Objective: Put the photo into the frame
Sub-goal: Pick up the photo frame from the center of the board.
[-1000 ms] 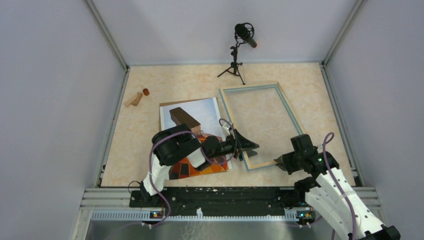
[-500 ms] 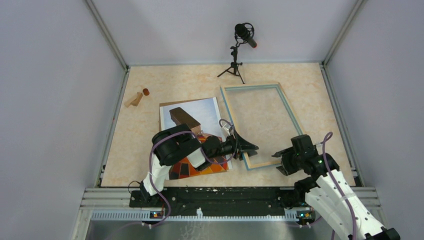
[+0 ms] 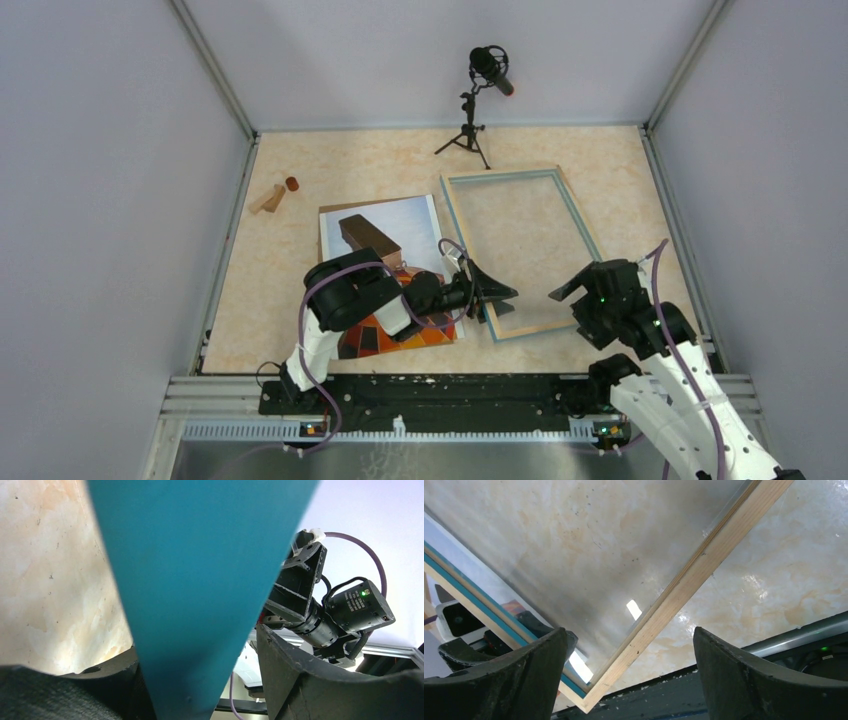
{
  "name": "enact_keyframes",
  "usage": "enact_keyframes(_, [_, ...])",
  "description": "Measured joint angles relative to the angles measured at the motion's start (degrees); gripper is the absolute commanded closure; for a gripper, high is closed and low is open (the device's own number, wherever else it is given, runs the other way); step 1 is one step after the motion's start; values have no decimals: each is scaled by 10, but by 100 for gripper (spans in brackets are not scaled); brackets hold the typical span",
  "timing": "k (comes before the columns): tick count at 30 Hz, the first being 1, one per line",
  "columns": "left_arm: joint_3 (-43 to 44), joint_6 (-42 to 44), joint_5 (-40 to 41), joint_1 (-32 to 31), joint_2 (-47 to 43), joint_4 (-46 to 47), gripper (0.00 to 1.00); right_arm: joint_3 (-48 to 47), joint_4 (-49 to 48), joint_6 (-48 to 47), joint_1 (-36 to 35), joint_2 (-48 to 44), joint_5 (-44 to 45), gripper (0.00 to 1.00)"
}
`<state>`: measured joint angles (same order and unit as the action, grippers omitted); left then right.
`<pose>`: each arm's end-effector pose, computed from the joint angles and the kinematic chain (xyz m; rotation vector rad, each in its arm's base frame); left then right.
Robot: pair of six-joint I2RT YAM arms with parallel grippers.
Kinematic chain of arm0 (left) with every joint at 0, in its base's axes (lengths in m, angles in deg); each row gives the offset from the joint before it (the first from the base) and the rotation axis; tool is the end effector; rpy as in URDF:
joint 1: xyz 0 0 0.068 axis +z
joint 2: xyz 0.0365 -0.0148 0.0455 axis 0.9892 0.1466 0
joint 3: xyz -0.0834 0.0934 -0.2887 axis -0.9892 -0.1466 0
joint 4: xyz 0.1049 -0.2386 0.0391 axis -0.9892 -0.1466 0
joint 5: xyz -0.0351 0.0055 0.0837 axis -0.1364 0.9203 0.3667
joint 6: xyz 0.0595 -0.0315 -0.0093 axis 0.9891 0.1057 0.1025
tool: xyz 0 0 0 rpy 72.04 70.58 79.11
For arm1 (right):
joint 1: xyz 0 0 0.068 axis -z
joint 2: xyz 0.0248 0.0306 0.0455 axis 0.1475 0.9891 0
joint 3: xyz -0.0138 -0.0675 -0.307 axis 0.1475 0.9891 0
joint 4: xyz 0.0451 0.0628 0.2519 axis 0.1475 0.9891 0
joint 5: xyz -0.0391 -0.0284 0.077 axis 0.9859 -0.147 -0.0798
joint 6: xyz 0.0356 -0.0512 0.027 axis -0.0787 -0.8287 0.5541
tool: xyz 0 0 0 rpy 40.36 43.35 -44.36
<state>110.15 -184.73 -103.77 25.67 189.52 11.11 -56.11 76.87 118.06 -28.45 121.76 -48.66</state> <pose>0.1981 -0.3260 0.1416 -0.4082 2.1257 -2.1690 0.0726 0.0187 0.2424 1.1087 2.3625 0.4108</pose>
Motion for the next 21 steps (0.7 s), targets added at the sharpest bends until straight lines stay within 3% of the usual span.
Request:
enact_keyframes(4, [0, -7, 0, 0, 0, 0, 39, 3, -4, -12, 0, 2, 2, 20])
enact_keyframes(10, [4, -13, -3, 0, 0, 0, 45, 33, -15, -16, 0, -10, -2, 20])
enact_keyframes(21, [6, 35, -20, 0, -33, 0, 44, 28, -19, -31, 0, -19, 0, 17])
